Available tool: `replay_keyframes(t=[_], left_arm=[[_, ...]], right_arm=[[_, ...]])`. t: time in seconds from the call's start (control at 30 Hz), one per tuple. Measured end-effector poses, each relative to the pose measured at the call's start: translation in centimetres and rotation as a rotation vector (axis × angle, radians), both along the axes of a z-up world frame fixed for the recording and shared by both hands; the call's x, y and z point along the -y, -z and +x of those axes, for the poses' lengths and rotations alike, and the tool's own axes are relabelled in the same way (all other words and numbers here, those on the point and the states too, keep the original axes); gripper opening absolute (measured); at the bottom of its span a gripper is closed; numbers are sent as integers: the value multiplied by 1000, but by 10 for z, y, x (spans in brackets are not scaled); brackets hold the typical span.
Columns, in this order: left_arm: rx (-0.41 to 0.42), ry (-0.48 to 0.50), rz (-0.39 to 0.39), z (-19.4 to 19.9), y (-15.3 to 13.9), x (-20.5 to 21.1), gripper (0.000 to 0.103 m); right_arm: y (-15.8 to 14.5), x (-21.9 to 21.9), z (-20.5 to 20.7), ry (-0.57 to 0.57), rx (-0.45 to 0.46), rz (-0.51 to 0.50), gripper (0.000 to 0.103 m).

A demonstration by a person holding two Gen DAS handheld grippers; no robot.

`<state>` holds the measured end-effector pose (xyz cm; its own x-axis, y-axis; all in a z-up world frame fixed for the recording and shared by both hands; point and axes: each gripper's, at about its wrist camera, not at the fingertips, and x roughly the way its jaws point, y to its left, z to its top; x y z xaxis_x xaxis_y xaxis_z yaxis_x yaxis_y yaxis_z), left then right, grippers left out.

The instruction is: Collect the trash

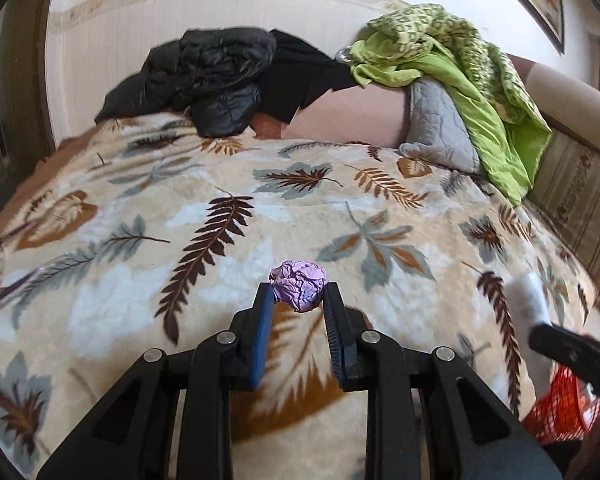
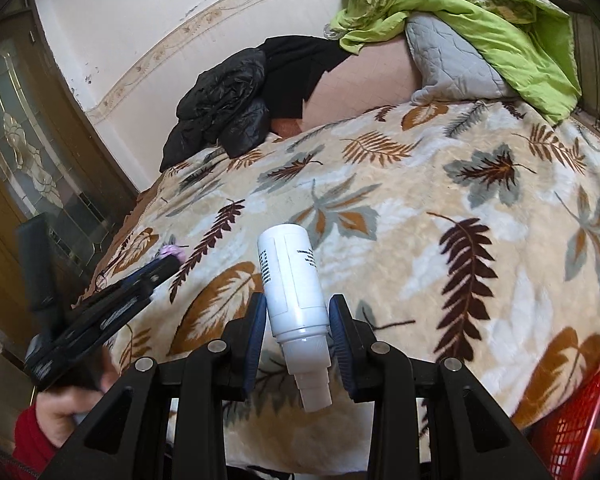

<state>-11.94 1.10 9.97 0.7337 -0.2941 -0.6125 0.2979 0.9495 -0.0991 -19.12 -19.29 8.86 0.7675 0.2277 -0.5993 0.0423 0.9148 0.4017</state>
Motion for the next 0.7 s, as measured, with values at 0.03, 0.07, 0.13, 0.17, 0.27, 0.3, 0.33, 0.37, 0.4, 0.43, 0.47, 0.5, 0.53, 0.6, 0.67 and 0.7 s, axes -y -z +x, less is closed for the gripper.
replay_keyframes(t=[0.03,0.07,0.13,0.17,0.27,0.3,0.33,0.37,0.4,0.43,0.47,0.5,0.53,0.6,0.67,0.7], left_arm=[[13,-1,14,-9,-2,2,24],[23,-4,26,-15,-2,4,24],[41,-5,42,-28,-2,9,24],[55,-8,53,-33,-2,12,24],[83,-2,88,-39,-1,20,24],[90,-3,96,-40,0,22,24],[100,0,117,-40,1,24,24],[102,1,124,-40,2,25,24],[99,0,124,-39,4,25,24],[95,0,120,-39,5,25,24],[94,1,121,-38,6,25,24],[98,0,124,-38,6,25,24],[105,-2,126,-37,6,25,24],[109,-2,126,-37,6,25,24],[110,-4,131,-36,6,25,24],[110,-3,132,-36,6,25,24]], right_arm=[[-1,-1,-2,-1,9,-13,35],[-2,-2,-3,-3,14,-24,35],[-2,-4,-3,-10,18,-35,35],[-2,-5,-3,-11,18,-35,35],[-1,-6,-1,-11,18,-33,35],[-1,-7,0,-12,17,-35,35],[-1,-7,0,-12,17,-39,35],[-1,-7,1,-11,17,-41,35],[0,-7,1,-11,17,-41,35],[0,-7,1,-9,16,-39,35],[0,-7,2,-7,14,-37,35],[1,-7,2,-6,12,-34,35],[1,-7,3,-6,9,-32,35],[2,-6,5,-5,6,-32,35],[2,-6,5,-5,7,-32,35],[2,-6,5,-5,6,-32,35]])
